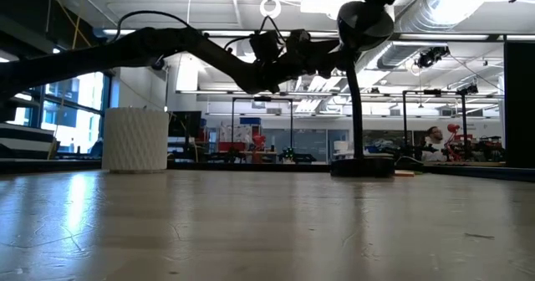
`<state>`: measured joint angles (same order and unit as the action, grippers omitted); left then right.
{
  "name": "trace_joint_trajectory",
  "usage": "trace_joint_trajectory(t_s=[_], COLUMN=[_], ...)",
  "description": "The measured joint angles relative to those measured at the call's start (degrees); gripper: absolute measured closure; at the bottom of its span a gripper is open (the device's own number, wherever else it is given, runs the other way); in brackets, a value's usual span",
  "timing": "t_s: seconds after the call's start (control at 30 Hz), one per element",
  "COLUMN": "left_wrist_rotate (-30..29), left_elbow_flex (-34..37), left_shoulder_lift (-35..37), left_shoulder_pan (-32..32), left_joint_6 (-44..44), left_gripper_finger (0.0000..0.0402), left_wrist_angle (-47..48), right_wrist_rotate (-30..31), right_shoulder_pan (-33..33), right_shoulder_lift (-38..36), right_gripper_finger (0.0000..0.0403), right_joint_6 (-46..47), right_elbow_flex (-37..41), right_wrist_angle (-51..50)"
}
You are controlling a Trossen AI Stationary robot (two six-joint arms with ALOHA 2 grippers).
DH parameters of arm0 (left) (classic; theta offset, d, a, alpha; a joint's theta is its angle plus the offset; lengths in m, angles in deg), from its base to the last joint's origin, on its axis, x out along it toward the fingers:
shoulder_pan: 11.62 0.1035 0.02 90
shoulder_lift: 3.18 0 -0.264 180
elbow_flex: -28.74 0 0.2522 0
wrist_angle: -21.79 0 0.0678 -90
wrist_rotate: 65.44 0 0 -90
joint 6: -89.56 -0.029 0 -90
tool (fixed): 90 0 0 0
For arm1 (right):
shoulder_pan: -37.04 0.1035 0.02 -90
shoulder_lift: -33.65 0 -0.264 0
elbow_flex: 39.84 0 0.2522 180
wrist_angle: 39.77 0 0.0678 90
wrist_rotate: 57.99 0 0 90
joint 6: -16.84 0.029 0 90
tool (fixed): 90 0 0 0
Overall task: Screw lightbulb
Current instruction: Insert the light bulb into the desk lamp
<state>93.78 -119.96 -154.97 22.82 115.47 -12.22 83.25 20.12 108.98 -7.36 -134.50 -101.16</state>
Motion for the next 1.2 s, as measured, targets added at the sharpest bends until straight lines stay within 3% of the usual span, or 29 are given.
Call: trace_joint_trajectory(t_s=[0.2,0.5,0.7,1.0,1.2], left_wrist_rotate=[0.16,0.69,0.73,0.66,0.55], left_elbow_flex=[0.0,0.0,0.0,0.0,-0.02], left_shoulder_lift=[0.0,0.0,0.0,0.0,0.0], left_shoulder_pan=[-0.07,-0.11,-0.1,-0.04,-0.02], left_joint_6=[0.06,0.52,0.52,0.86,0.9], left_gripper_finger=[0.0128,0.0128,0.0128,0.0128,0.0128], left_wrist_angle=[-0.07,-0.22,-0.21,-0.2,-0.17], right_wrist_rotate=[-1.64,-2.5,-3.89,-4.26,-1.32], right_shoulder_pan=[0.02,1.24,3.75,4.87,2.48], right_shoulder_lift=[-0.15,-2.05,-4.25,-3.43,-1.43], right_gripper_finger=[0.0111,0.0111,0.0111,0.0111,0.0111], right_joint_6=[25.21,23.25,8.23,-34.51,-45.94], right_elbow_flex=[0.0,0.0,0.0,-0.02,-0.02], right_wrist_angle=[0.73,2.53,1.23,-6.67,-5.14])
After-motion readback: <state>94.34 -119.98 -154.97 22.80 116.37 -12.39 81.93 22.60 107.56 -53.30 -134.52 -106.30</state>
